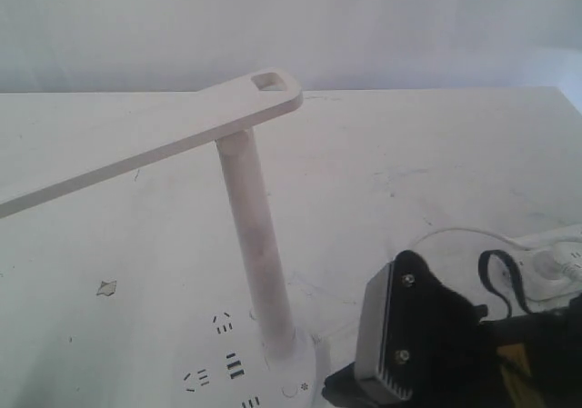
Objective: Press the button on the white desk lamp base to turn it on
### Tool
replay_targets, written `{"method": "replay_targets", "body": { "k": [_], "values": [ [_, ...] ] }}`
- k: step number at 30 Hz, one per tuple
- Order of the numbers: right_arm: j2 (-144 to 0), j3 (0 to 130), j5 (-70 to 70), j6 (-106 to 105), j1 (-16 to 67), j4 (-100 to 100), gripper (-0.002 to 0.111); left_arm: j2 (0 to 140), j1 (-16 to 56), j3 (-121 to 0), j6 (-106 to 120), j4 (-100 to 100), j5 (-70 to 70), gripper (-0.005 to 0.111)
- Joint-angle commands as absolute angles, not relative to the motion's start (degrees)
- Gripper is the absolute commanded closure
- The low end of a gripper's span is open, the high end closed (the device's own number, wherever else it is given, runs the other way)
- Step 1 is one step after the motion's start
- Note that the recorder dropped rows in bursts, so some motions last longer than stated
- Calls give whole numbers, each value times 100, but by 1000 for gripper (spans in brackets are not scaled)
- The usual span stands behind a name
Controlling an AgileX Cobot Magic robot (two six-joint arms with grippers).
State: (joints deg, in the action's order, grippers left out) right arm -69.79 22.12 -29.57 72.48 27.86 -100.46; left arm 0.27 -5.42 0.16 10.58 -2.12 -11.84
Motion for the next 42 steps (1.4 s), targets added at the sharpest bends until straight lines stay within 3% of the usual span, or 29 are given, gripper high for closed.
{"method": "replay_targets", "body": {
  "k": [1, 20, 42],
  "values": [
    [-7457, 2452, -2414, 7383, 3251, -9673, 108, 0, -553, 0, 1055, -249, -1162, 106],
    [-8760, 3083, -1372, 7461, 3555, -8695, 108, 0, -553, 0, 1055, -249, -1162, 106],
    [-9270, 3266, -2164, 7169, 3555, -8414, 108, 0, -553, 0, 1055, -249, -1162, 106]
  ]
}}
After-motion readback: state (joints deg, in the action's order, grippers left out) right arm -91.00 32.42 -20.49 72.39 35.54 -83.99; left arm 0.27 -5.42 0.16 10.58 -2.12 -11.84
